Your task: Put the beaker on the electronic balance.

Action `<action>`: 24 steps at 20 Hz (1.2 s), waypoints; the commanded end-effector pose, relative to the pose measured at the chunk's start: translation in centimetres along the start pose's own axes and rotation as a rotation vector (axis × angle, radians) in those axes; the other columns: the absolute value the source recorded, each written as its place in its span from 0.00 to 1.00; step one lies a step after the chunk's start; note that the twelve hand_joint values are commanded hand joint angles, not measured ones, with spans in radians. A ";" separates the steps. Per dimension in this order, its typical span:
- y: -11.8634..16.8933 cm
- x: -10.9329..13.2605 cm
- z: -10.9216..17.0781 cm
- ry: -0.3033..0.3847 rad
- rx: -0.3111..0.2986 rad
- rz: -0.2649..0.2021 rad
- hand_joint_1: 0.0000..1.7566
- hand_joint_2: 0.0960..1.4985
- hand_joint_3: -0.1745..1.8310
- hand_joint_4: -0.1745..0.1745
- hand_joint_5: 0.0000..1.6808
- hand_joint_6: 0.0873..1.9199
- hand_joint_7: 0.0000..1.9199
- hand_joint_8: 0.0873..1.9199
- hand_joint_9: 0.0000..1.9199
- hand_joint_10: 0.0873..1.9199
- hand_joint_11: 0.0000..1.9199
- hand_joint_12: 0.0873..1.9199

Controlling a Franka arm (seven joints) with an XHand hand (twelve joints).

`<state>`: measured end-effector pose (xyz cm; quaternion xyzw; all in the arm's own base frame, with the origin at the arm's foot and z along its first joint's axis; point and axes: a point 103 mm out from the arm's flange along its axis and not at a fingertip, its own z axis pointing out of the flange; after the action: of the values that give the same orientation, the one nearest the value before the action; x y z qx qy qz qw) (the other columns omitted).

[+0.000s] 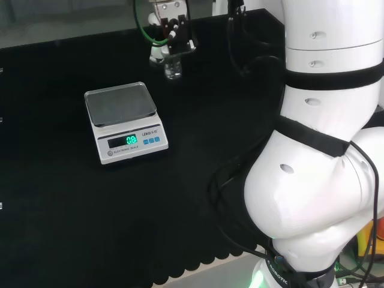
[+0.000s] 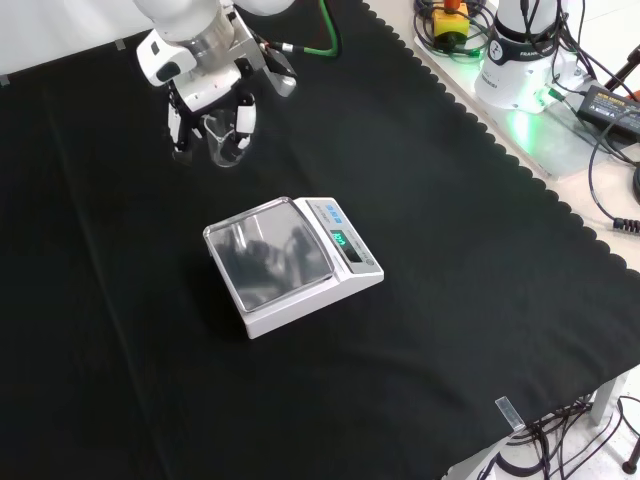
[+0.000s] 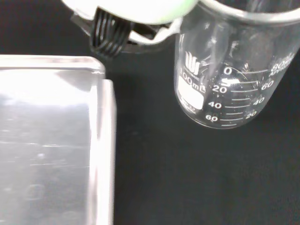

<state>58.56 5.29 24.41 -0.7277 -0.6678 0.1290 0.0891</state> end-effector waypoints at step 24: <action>-0.1 12.8 2.5 0.083 0.058 -0.185 0.65 0.40 0.36 0.00 0.56 0.07 0.52 0.19 0.73 0.00 0.85 0.24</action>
<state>58.85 16.17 21.83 -0.6763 -0.7149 0.1073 0.1416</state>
